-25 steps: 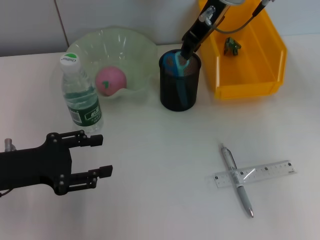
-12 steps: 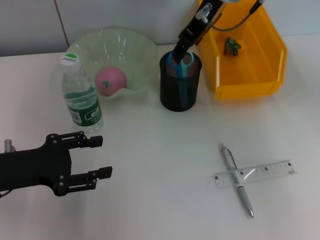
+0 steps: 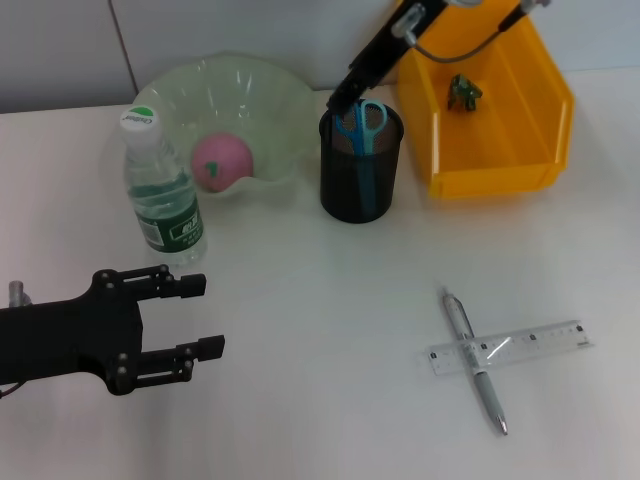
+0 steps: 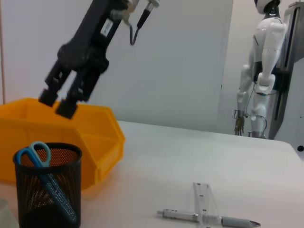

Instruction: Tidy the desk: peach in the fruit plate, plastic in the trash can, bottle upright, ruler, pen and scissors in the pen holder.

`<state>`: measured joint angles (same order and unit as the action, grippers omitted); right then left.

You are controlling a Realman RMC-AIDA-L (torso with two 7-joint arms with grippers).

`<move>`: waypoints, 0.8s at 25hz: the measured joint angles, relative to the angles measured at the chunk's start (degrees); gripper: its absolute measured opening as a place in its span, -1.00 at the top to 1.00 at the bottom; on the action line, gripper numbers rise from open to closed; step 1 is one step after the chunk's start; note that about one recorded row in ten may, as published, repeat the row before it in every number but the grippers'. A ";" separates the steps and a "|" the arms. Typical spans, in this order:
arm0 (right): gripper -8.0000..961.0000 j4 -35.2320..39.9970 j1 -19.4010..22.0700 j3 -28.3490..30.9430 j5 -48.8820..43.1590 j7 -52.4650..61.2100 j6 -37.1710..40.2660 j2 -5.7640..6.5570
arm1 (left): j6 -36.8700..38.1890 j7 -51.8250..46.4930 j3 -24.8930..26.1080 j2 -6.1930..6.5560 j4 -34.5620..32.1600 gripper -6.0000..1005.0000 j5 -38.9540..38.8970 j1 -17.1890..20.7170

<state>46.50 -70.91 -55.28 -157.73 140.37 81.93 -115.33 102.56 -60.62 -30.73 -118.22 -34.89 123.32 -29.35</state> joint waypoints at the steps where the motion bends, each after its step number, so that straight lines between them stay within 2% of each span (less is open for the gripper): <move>1: -0.54 3.53 2.16 0.00 2.19 -0.58 1.03 -0.38 | 0.03 -0.12 -0.06 0.00 0.00 -0.39 0.00 0.00; 6: -0.54 16.92 14.09 -0.29 17.42 -4.41 5.11 -0.77 | 0.09 -0.28 -0.17 0.00 0.00 -0.39 0.00 0.00; 10: -0.53 22.54 23.76 -0.05 29.36 -9.98 7.42 -0.52 | 0.13 -1.43 -0.32 0.06 -0.09 -0.39 -0.01 -0.12; 14: -0.53 23.99 32.91 0.22 39.79 -18.34 9.78 -0.44 | 0.33 -1.96 -0.62 0.10 -0.43 -0.39 -0.01 -0.16; 18: -0.53 23.02 39.55 2.22 45.50 -24.58 12.33 -0.49 | 0.47 -2.56 -0.68 0.10 -0.62 -0.39 0.00 -0.21; 20: -0.53 22.18 41.57 3.82 46.73 -27.63 14.85 -0.81 | 0.50 -2.59 -0.71 0.10 -0.62 -0.39 0.00 -0.24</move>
<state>68.68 -29.34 -51.46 -111.00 112.74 96.78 -116.14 103.06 -63.21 -31.44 -118.12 -35.51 123.32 -29.59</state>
